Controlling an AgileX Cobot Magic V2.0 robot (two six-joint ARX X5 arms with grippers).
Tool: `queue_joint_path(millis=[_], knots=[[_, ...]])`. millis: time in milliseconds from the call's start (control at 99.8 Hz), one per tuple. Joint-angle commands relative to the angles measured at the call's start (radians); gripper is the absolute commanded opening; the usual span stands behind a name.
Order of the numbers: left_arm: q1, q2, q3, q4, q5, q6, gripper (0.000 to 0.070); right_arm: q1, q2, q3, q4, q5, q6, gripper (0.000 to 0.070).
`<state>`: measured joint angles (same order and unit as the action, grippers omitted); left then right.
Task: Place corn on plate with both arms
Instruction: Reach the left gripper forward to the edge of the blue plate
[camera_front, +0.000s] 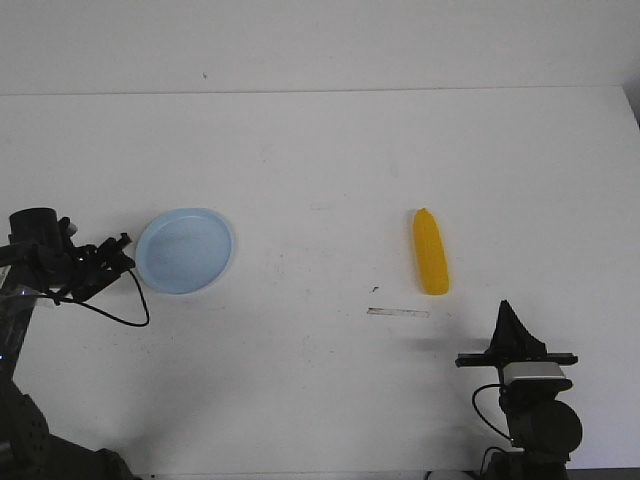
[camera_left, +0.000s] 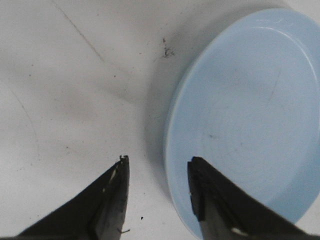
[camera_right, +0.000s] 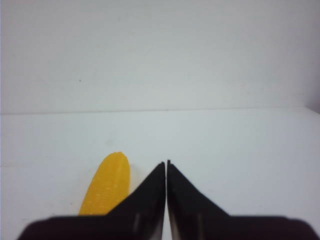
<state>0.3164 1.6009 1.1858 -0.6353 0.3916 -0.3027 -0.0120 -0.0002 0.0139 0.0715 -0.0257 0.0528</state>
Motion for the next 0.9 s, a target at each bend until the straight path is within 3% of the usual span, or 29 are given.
queue_joint_path(millis=[0, 742, 892], knots=[[0.004, 0.032, 0.017, 0.006, 0.003, 0.002, 0.0247, 0.002, 0.002, -0.001, 0.010, 0.000, 0.010, 0.0004], [-0.081, 0.137, 0.017, 0.052, 0.003, 0.002, 0.0245, 0.002, 0.002, -0.001, 0.010, 0.000, 0.010, 0.0004], [-0.081, 0.137, 0.017, 0.056, 0.003, 0.000, 0.0195, 0.002, 0.002, -0.001, 0.010, 0.000, 0.010, 0.0004]])
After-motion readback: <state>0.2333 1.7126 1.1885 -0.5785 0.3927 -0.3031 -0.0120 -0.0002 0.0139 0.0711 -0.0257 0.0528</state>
